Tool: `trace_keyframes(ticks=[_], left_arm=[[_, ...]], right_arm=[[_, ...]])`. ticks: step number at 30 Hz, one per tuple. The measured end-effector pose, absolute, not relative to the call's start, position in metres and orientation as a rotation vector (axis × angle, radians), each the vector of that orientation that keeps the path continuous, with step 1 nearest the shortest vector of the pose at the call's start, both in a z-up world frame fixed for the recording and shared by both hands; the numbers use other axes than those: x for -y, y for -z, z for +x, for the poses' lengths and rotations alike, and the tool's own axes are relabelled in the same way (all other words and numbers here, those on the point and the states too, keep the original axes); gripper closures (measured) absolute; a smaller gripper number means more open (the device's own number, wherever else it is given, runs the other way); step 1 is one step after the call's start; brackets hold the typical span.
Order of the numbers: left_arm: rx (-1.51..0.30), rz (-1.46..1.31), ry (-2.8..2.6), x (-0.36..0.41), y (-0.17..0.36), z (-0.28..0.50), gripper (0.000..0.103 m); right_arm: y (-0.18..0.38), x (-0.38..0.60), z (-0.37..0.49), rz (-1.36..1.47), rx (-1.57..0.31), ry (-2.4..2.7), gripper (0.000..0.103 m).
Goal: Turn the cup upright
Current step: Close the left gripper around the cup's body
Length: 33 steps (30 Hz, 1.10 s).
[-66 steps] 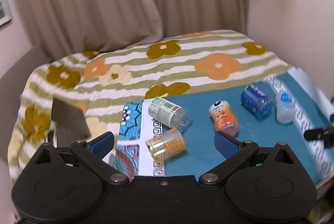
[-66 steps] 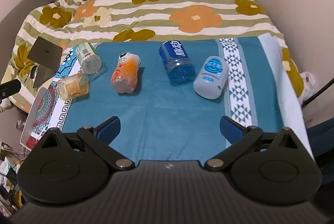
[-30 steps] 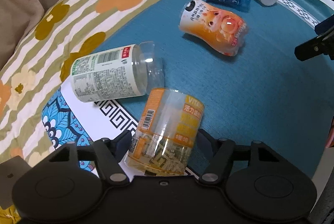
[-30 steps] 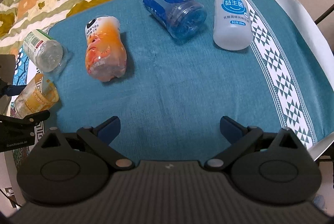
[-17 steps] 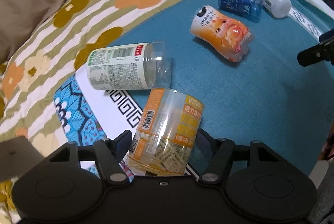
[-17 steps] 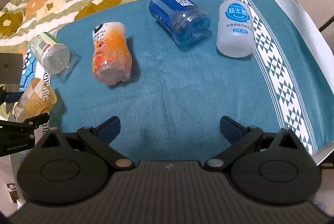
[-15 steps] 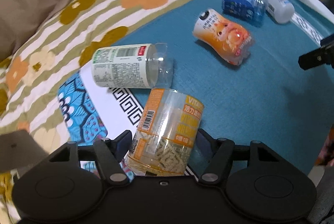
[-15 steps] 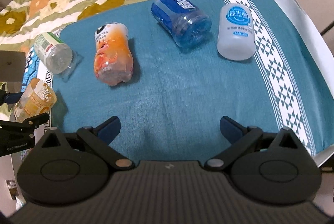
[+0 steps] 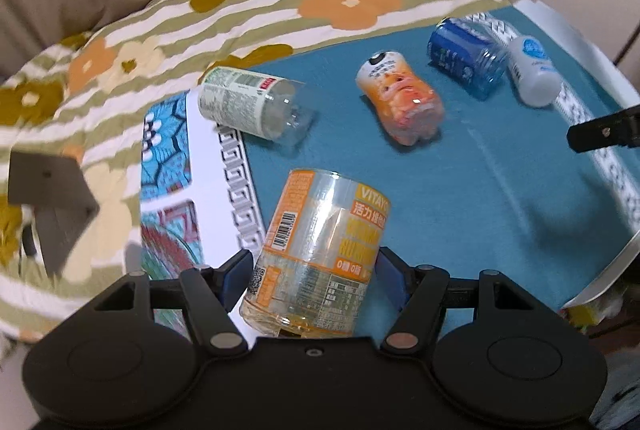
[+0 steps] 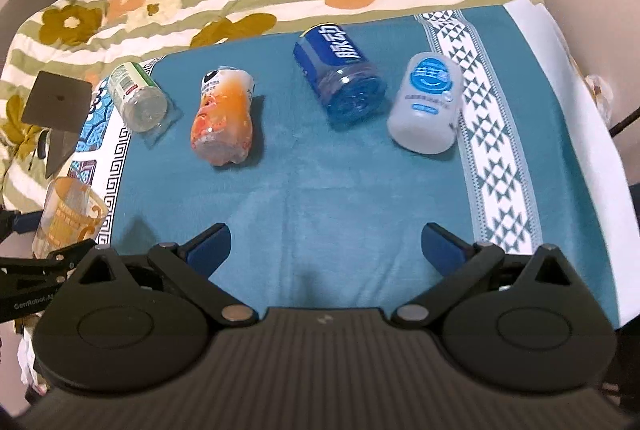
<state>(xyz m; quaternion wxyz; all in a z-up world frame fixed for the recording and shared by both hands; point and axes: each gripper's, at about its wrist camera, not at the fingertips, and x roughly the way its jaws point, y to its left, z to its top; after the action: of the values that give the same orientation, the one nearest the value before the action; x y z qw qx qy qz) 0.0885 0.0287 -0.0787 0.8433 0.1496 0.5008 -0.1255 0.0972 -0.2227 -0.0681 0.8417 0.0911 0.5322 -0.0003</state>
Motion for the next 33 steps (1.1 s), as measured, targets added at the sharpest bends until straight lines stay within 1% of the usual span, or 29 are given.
trace_keyframes(ticks=[9, 21, 31, 33], left_arm=[[-1.101, 0.158, 0.215, 0.024, 0.084, 0.066, 0.032], [-1.148, -0.001, 0.162, 0.106, 0.116, 0.089, 0.032], [-1.188, -0.049, 0.1, 0.117, 0.136, 0.106, 0.031], [-1.186, -0.044, 0.1, 0.119, 0.137, 0.107, 0.03]], right_arm=[[0.073, 0.266, 0.08, 0.158, -1.129, -0.05, 0.0], [0.102, 0.308, 0.075, 0.124, -1.189, -0.088, 0.0], [0.114, 0.321, 0.086, 0.139, -1.207, -0.095, 0.0], [0.116, 0.322, 0.088, 0.143, -1.21, -0.098, 0.0]])
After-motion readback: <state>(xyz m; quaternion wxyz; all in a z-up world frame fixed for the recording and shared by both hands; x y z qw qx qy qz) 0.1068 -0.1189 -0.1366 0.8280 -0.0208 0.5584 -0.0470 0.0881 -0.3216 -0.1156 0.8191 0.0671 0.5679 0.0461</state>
